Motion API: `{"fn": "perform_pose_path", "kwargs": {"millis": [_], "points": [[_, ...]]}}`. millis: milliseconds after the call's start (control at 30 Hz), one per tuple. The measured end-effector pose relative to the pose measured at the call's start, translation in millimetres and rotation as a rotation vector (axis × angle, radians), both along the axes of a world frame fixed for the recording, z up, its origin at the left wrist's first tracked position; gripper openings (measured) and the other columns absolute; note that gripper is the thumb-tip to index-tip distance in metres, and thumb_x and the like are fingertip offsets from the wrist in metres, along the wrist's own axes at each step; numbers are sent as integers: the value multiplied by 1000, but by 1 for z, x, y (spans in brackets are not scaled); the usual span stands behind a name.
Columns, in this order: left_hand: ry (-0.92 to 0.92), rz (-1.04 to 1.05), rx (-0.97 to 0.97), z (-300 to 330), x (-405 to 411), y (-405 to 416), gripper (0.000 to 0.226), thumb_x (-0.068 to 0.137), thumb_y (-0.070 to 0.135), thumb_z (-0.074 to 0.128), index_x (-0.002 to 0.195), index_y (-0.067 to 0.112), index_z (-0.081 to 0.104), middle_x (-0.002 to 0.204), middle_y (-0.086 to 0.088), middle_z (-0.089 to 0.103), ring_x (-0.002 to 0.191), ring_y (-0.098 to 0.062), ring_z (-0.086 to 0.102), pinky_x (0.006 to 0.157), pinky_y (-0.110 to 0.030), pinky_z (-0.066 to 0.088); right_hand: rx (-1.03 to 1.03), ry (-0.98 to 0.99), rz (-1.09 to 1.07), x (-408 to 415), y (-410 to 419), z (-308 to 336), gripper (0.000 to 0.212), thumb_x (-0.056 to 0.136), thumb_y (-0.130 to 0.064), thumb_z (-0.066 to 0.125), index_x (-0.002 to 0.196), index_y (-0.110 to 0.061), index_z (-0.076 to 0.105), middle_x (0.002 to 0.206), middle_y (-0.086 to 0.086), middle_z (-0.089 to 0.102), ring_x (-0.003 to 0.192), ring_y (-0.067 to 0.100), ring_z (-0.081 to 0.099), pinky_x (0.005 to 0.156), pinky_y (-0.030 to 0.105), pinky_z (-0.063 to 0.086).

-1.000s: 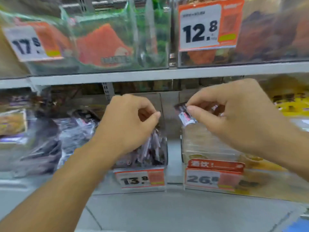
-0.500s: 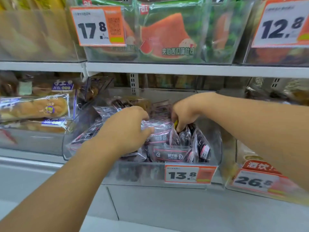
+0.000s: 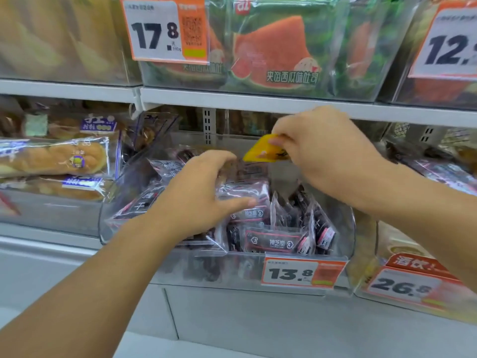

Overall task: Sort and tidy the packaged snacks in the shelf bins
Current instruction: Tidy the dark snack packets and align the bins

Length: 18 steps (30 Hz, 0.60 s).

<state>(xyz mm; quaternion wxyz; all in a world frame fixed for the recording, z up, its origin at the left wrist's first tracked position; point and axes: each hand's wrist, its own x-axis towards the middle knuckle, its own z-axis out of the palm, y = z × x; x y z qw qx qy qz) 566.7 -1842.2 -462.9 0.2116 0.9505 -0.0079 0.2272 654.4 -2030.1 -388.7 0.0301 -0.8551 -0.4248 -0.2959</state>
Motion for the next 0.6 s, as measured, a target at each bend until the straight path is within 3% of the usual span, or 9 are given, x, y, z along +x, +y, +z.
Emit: {"fn": "perform_pose_path", "kwargs": {"millis": [67, 133, 233, 267, 333, 400, 467, 500, 600], "points": [[-140, -21, -202, 1, -1, 1, 92, 58, 71, 75, 136, 29, 50, 124, 13, 59, 113, -4, 55, 97, -25, 46, 237, 112, 188, -13, 5, 3, 29, 101, -28, 54, 82, -10, 64, 65, 6, 63, 62, 27, 64, 64, 41, 53], [-202, -51, -396, 2, -1, 4, 90, 58, 60, 86, 134, 26, 53, 121, 9, 64, 110, -5, 60, 94, -27, 49, 369, 382, 369, -18, 18, 0, 25, 101, -19, 55, 84, -4, 66, 64, 9, 65, 53, 19, 67, 56, 41, 55], [-212, -126, -480, 4, -4, 5, 31, 76, 39, 84, 90, 14, 70, 78, -8, 69, 73, -9, 60, 68, -47, 55, 498, 708, 529, -16, 39, -10, 18, 100, -6, 55, 93, 2, 69, 71, 22, 68, 56, 25, 69, 54, 38, 59], [-244, -106, -449, 4, -4, 5, 25, 82, 32, 80, 77, 10, 68, 67, -11, 64, 65, -11, 56, 62, -49, 53, 533, 761, 562, -14, 44, -11, 17, 100, -5, 55, 95, 2, 69, 74, 24, 69, 59, 27, 69, 53, 35, 58], [-363, -18, -406, 3, -5, 8, 15, 89, 19, 71, 74, 14, 69, 64, 0, 66, 63, -14, 64, 60, -46, 54, 564, 782, 620, -13, 50, -11, 14, 100, -5, 56, 99, -2, 70, 82, 17, 72, 66, 24, 69, 55, 31, 57], [-491, 106, -354, 4, -8, 18, 10, 92, 15, 65, 85, 19, 71, 73, 2, 70, 68, -21, 67, 63, -44, 54, 468, 605, 548, -11, 51, -15, 18, 96, -12, 62, 113, -13, 69, 100, 3, 72, 84, 14, 67, 71, 31, 55], [-548, 223, -238, 4, -16, 30, 17, 90, 4, 61, 90, 19, 68, 79, 3, 68, 70, -22, 61, 65, -41, 51, 252, 446, 304, -4, 51, -26, 42, 94, -24, 65, 135, -22, 57, 131, -2, 61, 115, 18, 59, 97, 38, 49], [-562, 238, -152, 3, -21, 35, 25, 84, -5, 57, 91, 16, 69, 83, 3, 68, 75, -20, 60, 69, -38, 50, 162, 443, 192, -2, 50, -31, 45, 94, -28, 64, 138, -24, 54, 138, 0, 57, 121, 23, 57, 102, 42, 47], [-572, 185, -40, 1, -28, 44, 20, 68, -7, 53, 74, 6, 68, 86, -8, 69, 81, -16, 58, 74, -35, 46, 20, 576, 62, 9, 52, -40, 27, 95, -31, 59, 119, -18, 65, 121, 5, 66, 107, 27, 63, 93, 45, 52]]}}
